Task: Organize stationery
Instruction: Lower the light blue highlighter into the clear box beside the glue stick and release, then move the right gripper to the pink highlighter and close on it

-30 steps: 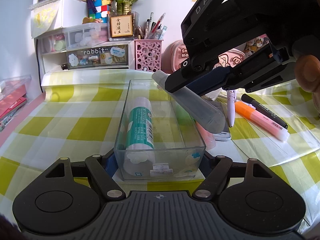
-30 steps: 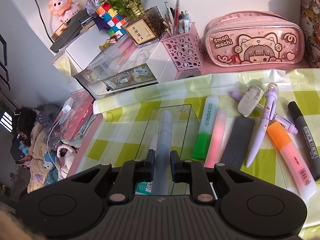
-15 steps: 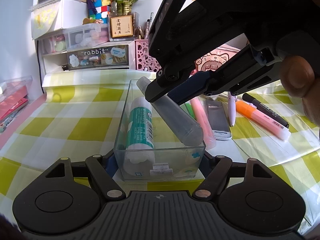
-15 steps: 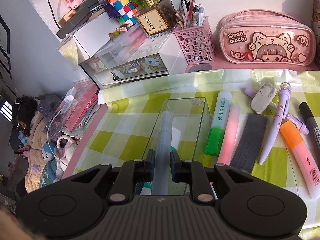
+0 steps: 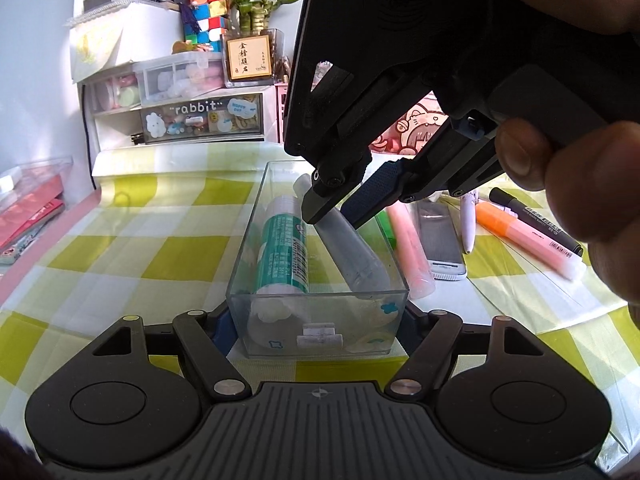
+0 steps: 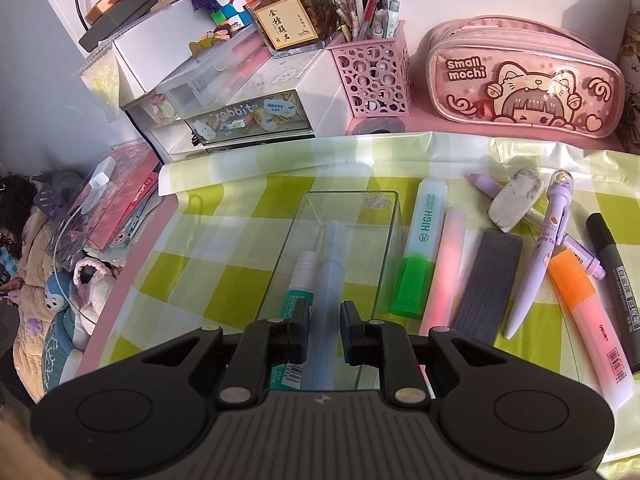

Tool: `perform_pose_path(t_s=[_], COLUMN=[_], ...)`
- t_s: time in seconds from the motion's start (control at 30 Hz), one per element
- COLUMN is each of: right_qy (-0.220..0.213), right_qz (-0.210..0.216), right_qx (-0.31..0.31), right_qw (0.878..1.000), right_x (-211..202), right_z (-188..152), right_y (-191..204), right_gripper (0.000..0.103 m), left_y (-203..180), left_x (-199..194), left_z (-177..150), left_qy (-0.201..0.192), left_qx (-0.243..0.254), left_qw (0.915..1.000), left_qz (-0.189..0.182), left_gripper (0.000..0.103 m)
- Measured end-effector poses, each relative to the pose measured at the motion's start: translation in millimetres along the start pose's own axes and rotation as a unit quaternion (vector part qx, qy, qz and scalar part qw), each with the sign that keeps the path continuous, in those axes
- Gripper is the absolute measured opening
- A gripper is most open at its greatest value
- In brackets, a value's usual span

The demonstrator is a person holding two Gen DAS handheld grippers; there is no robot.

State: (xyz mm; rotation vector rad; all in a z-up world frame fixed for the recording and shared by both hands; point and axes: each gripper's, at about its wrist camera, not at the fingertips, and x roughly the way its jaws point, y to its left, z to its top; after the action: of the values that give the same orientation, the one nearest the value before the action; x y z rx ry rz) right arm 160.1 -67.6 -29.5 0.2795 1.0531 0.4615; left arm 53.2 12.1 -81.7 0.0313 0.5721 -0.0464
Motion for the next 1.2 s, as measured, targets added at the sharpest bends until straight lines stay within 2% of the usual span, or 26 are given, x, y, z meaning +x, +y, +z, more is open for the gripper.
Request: perform_pose_path(t_s=[0.37, 0.63, 0.77, 0.87, 0.97, 1.07, 1.2], right_qy=[0.037, 0.027, 0.020, -0.006, -0.025, -0.037, -0.027], right_qz=[0.036, 0.046, 0.069, 0.074, 0.057, 0.023, 0.002], right_qx=[-0.006, 0.011, 0.019, 0.026, 0.032, 0.042, 0.051], right_qw=[0.999, 0.999, 0.997, 0.997, 0.998, 0.998, 0.998], right_x=[10, 3, -4, -17, -26, -28, -19], right_z=[0, -1, 0, 2, 4, 6, 3], right_y=[-2, -11, -17, -25, -36, -49, -63], right_gripper=[0.005, 0.005, 0.005, 0.005, 0.005, 0.005, 0.005], left_y=[0, -1, -1, -1, -1, -1, -1], left_x=[0, 0, 0, 0, 0, 0, 0], left_z=[0, -1, -1, -1, -1, -1, -1], left_qy=[0.000, 0.000, 0.000, 0.000, 0.000, 0.000, 0.000], left_qx=[0.000, 0.000, 0.000, 0.000, 0.000, 0.000, 0.000], left_qw=[1.0000, 1.0000, 1.0000, 1.0000, 1.0000, 1.0000, 1.0000], left_qz=[-0.001, 0.000, 0.000, 0.000, 0.000, 0.000, 0.000], left_gripper=[0.073, 0.073, 0.073, 0.073, 0.073, 0.073, 0.073])
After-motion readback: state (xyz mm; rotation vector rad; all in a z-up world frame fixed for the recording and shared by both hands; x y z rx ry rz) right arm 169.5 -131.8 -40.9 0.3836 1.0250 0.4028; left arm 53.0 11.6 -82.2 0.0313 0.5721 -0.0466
